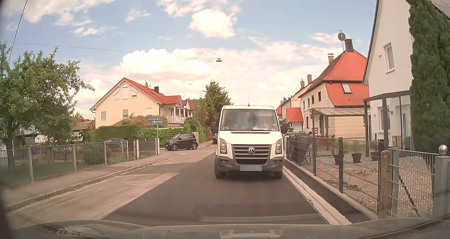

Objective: Follow the waypoints while adhering to traffic rules and regulations

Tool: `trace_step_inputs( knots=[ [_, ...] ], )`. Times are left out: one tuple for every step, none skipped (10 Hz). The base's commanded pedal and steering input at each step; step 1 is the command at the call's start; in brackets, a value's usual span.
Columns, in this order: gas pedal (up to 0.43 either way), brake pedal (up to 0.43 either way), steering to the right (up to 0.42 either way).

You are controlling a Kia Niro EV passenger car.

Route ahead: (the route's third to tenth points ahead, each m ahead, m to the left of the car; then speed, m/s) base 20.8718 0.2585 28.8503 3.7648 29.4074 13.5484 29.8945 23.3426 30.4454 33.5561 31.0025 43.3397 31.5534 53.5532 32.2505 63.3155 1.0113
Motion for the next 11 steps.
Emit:
trace_step_inputs(
  knots=[
    [0.0, 0.232, -0.213],
    [0.0, 0.232, -0.233],
    [0.0, 0.232, -0.258],
    [0.0, 0.226, -0.3],
    [0.0, 0.207, -0.335],
    [0.0, 0.177, -0.375],
    [0.0, 0.171, -0.405],
    [0.0, 0.171, -0.44],
    [0.0, 0.165, -0.488],
    [0.0, 0.159, -0.53],
    [0.0, 0.14, -0.582]
  ],
)
